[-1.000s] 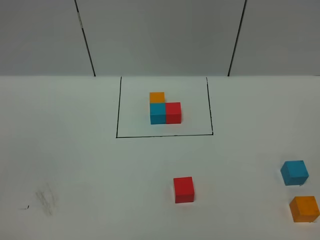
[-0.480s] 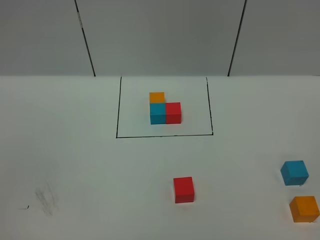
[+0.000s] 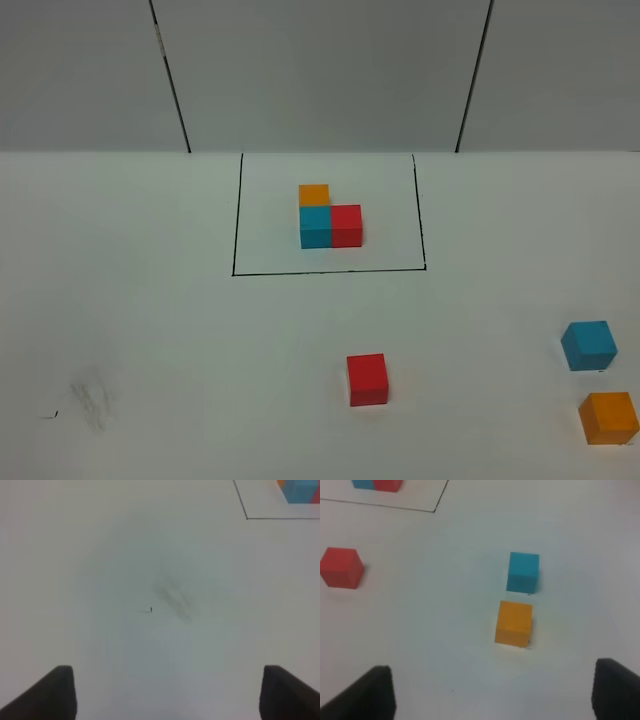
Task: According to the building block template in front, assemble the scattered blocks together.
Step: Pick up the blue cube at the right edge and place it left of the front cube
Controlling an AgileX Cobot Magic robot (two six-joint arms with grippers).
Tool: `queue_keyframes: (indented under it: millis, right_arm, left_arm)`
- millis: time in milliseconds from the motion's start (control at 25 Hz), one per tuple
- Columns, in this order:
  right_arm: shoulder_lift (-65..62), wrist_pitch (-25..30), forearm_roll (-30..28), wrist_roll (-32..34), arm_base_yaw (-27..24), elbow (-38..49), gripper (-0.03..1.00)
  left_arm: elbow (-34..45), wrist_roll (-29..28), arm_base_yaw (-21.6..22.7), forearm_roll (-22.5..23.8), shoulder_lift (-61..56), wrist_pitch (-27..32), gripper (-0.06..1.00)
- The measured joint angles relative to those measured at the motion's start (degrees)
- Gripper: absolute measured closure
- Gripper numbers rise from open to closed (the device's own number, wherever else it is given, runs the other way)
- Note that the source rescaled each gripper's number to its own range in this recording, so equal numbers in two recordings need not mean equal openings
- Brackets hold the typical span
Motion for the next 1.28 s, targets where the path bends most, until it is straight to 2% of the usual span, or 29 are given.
queue_keyframes:
  millis: [200,400,1280]
  right_arm:
    - [0.0,0.0,0.0,0.0,0.0,0.0,0.17]
    - [0.0,0.0,0.0,0.0,0.0,0.0,0.17]
    - [0.0,0.0,0.0,0.0,0.0,0.0,0.17]
  left_arm:
    - [0.0,-1.02,3.17,0.5,0.0,0.0,0.13]
    - [0.0,-4.49,5.03,2.71,0.0,0.0,0.13]
    - [0.0,-4.75,5.27,2.76,0.0,0.0,0.13]
